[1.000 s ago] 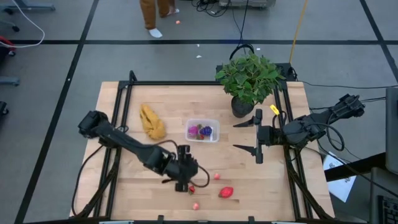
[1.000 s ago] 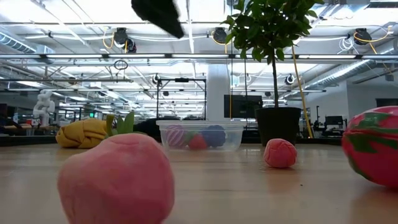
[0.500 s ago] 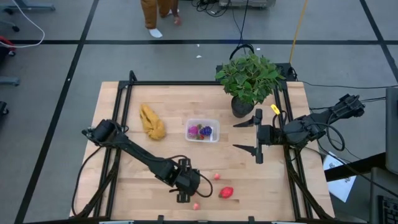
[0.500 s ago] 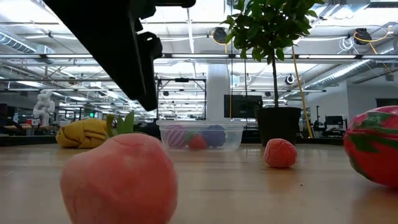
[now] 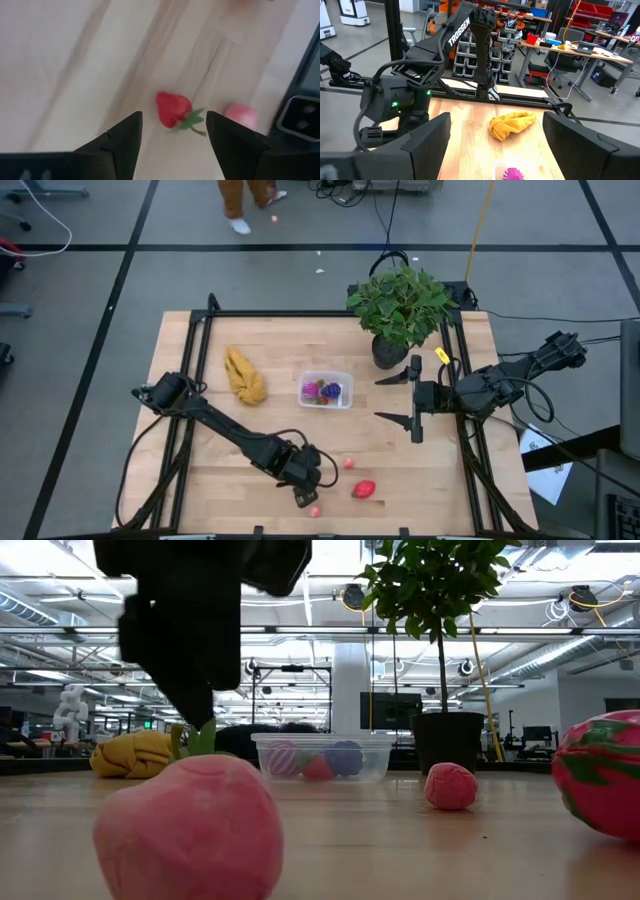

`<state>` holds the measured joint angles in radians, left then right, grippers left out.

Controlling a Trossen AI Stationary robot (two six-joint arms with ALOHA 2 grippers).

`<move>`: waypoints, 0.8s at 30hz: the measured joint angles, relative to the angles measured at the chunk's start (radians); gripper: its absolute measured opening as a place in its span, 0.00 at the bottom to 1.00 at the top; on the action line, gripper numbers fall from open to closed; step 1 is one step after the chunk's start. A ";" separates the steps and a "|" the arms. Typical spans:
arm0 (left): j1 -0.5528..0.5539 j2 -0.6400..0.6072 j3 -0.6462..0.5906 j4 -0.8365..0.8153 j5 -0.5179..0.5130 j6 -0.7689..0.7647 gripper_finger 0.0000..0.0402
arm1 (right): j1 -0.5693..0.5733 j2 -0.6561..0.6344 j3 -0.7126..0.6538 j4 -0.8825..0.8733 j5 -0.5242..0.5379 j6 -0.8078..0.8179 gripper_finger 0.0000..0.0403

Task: Pick and placing Produce into tupperware
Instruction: Put the red strawberry into the transparent bin

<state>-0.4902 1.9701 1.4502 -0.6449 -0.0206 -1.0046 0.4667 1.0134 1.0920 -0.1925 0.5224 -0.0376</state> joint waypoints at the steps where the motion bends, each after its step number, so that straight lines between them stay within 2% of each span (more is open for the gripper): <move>1: 0.002 0.000 0.000 0.000 0.017 -0.047 0.56 | 0.000 0.000 0.000 0.000 0.000 0.000 0.77; 7: 0.006 0.000 0.000 0.030 0.047 -0.209 0.56 | 0.000 0.000 0.000 -0.006 0.000 0.000 0.77; 12: 0.006 0.000 0.000 0.071 0.048 -0.255 0.56 | 0.000 0.000 0.000 -0.023 0.000 0.000 0.77; 24: 0.009 0.013 0.000 0.036 0.047 -0.295 0.56 | 0.000 0.000 0.000 -0.032 0.000 0.000 0.77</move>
<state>-0.4812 1.9833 1.4502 -0.6093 0.0265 -1.2999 0.4667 1.0134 1.0920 -0.2241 0.5220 -0.0376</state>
